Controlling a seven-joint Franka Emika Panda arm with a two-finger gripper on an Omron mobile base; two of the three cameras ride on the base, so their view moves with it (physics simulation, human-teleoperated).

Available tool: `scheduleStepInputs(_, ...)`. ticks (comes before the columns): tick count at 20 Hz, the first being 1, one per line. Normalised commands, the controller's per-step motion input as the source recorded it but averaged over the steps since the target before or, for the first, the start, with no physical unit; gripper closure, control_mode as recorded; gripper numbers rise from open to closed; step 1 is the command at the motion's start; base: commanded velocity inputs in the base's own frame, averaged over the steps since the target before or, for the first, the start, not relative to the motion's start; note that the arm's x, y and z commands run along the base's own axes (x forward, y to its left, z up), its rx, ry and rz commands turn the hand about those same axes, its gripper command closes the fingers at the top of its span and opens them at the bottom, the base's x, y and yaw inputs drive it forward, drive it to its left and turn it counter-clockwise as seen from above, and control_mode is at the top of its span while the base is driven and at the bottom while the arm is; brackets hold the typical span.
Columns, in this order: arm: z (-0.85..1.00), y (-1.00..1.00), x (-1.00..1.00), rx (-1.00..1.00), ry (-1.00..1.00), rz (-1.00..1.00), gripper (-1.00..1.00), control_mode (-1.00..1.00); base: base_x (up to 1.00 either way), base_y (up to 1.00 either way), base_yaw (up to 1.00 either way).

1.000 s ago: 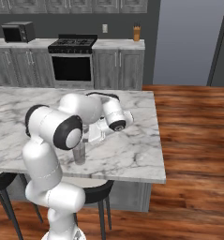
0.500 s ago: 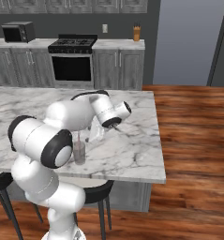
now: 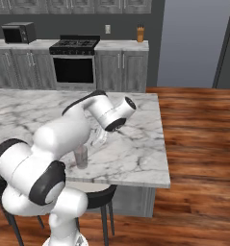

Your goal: Take a straw from the drawer in front and place it inside the glass cup on the dining counter.

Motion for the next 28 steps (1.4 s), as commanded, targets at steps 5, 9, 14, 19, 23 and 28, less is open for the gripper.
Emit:
scheduleStepInputs(5,0.38,-0.18,-0.81,-0.16,0.0,-0.04,-1.0,-1.0,0.0,0.0,0.0)
scheduleStepInputs(9,0.23,-0.07,-0.97,-0.18,0.0,-0.03,-1.0,-1.0,0.0,0.0,0.0)
scheduleStepInputs(14,0.13,0.0,-0.91,-0.16,0.0,-0.06,-1.0,-1.0,0.0,0.0,0.0)
scheduleStepInputs(19,0.3,0.0,-0.31,-0.18,0.0,-0.05,-1.0,-1.0,0.0,0.0,0.0)
scheduleStepInputs(23,0.36,-0.09,-0.02,-0.23,0.0,-0.05,-1.0,-1.0,0.0,0.0,0.0)
scheduleStepInputs(28,0.3,-0.32,0.0,-0.23,0.0,-0.06,-1.0,-1.0,0.0,0.0,0.0)
